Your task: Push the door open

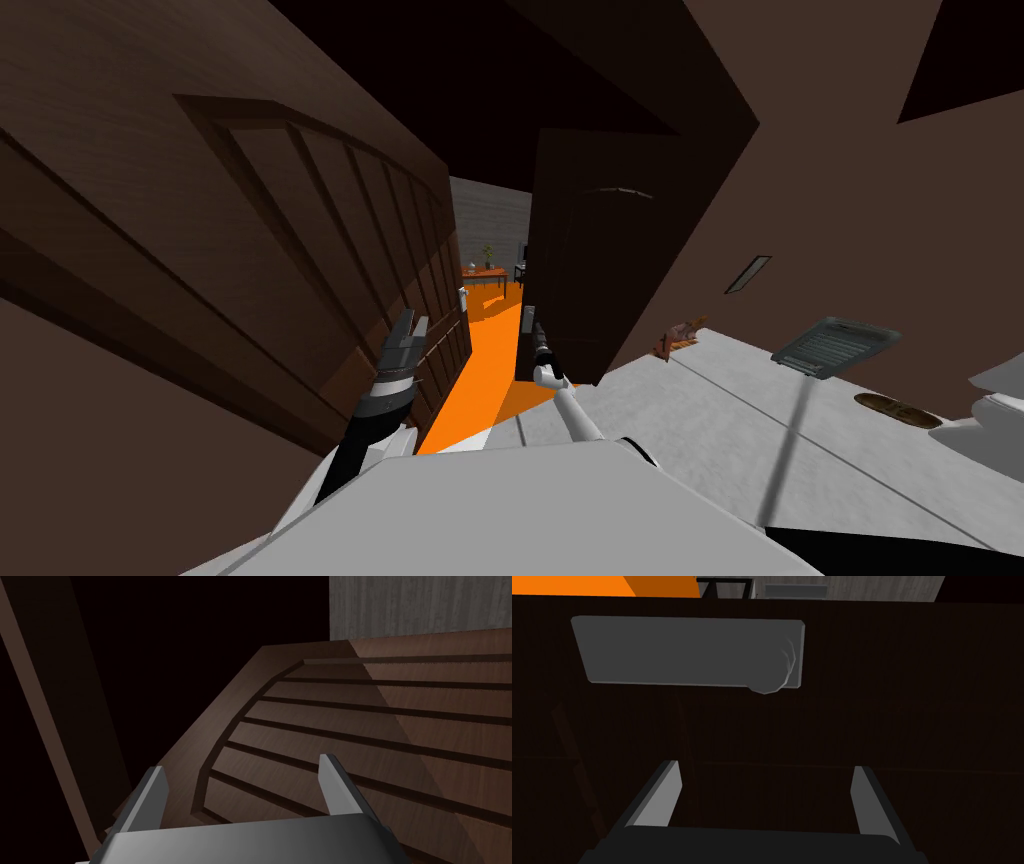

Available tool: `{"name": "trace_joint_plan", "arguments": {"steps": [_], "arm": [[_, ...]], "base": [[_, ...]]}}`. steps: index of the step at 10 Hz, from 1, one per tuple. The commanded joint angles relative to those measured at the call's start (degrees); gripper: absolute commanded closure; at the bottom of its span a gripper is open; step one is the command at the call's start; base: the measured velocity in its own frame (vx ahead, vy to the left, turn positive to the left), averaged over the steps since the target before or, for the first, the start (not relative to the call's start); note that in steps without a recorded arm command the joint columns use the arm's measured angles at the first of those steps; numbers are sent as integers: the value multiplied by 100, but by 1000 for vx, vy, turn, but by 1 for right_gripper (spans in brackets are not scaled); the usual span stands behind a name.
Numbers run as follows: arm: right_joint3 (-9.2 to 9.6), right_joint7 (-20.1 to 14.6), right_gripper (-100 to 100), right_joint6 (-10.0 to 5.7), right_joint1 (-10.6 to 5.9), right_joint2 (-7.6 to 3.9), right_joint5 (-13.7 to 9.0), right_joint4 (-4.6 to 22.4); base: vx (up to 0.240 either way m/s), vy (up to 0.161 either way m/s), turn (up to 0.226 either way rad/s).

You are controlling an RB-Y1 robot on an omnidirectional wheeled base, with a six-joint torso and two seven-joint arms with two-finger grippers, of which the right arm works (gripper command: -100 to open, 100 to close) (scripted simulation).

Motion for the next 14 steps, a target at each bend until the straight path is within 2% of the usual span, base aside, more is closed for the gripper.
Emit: {"name": "trace_joint_plan", "arguments": {"steps": [1, 2, 6, 9, 11, 12, 13, 14], "arm": [[0, 0, -100, 0, 0, 0, 0, 0], [-14, -2, -100, -13, 6, -76, -1, 6], [-42, -11, -100, -56, 0, -141, -1, 36], [-68, -18, -100, -94, -4, -119, -2, 63], [-86, -24, -100, -122, -7, -50, -3, 83], [-82, -22, -100, -105, -4, -74, -3, 65], [-82, -22, 100, -105, -4, -74, -3, 65], [-82, -22, 100, -105, -4, -74, -3, 65]], "base": [[-91, 29, -7], [94, -10, 25], [176, -6, 24], [213, 15, 25], [197, -12, 28], [91, -2, 8], [-12, -1, -8], [-38, 1, 3]]}}
